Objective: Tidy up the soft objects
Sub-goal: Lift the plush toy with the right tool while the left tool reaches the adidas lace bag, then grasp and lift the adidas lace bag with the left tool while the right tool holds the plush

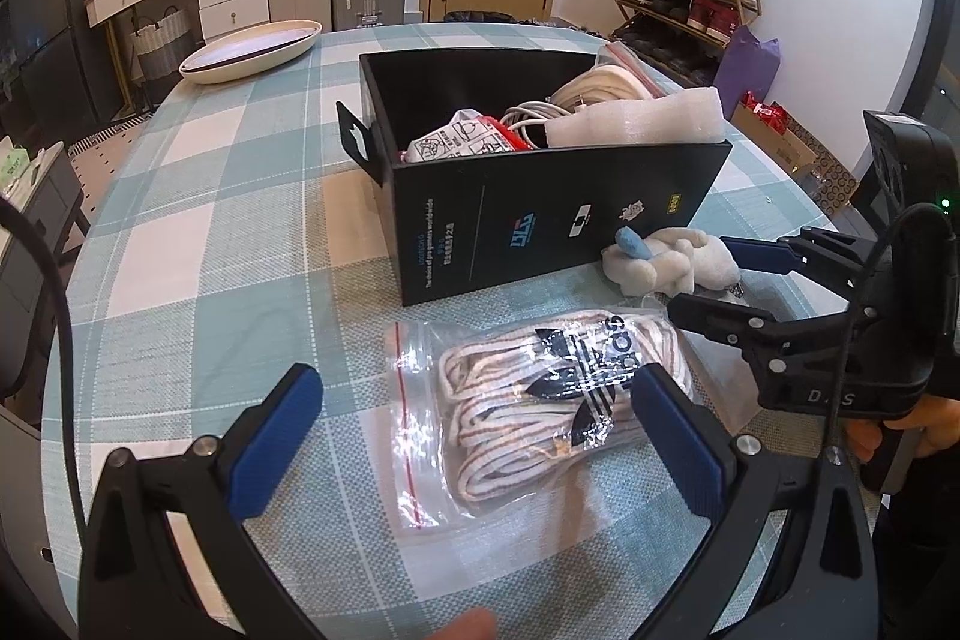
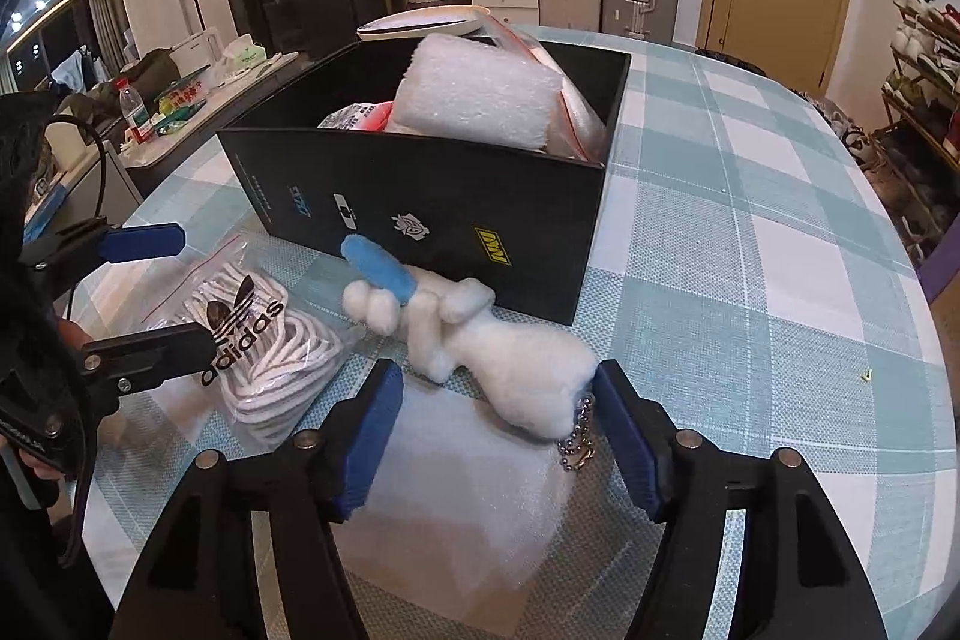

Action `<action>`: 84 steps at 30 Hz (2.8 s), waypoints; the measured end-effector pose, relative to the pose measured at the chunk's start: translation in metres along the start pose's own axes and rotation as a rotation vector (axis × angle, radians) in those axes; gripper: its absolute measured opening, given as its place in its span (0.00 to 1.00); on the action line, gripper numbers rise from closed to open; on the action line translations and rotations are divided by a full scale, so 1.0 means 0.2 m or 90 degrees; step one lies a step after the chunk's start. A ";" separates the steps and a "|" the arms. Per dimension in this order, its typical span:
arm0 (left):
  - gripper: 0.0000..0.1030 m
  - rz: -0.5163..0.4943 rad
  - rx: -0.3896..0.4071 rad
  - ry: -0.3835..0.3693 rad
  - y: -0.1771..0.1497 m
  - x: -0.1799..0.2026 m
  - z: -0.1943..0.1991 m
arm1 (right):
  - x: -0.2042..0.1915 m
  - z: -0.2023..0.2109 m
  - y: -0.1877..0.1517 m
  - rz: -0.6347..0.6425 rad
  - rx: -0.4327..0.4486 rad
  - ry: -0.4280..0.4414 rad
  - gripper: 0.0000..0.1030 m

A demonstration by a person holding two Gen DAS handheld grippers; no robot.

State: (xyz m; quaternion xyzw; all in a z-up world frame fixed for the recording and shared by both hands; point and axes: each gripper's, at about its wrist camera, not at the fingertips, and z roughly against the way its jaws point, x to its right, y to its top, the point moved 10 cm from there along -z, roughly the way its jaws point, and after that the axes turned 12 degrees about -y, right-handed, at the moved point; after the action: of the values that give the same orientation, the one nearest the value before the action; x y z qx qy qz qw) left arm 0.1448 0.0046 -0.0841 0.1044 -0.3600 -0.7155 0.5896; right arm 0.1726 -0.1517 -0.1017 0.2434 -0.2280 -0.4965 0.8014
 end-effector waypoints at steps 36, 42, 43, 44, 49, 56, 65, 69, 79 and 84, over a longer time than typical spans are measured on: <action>1.00 -0.056 -0.020 0.003 -0.04 0.22 -0.09 | 0.13 0.14 0.04 -0.035 0.055 0.005 0.57; 0.99 -0.054 -0.020 0.008 -0.03 0.21 -0.10 | 0.13 0.16 0.04 -0.031 0.062 0.008 0.57; 0.96 -0.057 -0.019 0.008 -0.03 0.21 -0.10 | 0.12 0.16 0.04 -0.031 0.063 0.008 0.57; 0.92 -0.059 -0.018 0.014 -0.03 0.20 -0.10 | 0.12 0.17 0.05 -0.030 0.064 0.009 0.57; 0.77 -0.092 -0.009 0.010 -0.02 0.24 -0.08 | 0.11 0.18 0.05 -0.026 0.069 0.012 0.57; 0.44 -0.107 -0.011 -0.029 -0.01 0.30 -0.04 | 0.10 0.21 0.06 -0.021 0.079 0.015 0.57; 1.00 -0.048 0.022 -0.024 0.04 0.18 0.02 | 0.12 0.22 0.07 -0.027 0.085 0.014 0.57; 1.00 -0.012 0.001 0.002 0.00 0.10 -0.05 | 0.12 0.22 0.07 -0.026 0.084 0.015 0.57; 1.00 -0.021 -0.025 0.018 -0.03 0.13 -0.12 | 0.11 0.21 0.06 -0.025 0.079 0.017 0.58; 0.91 -0.035 -0.018 0.012 -0.03 0.15 -0.11 | 0.11 0.22 0.07 -0.025 0.081 0.017 0.58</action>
State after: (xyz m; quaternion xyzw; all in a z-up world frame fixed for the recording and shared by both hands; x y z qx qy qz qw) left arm 0.1444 -0.0320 -0.0948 0.1126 -0.3417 -0.7353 0.5743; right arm 0.1639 -0.1730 -0.0570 0.3046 -0.2435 -0.4936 0.7774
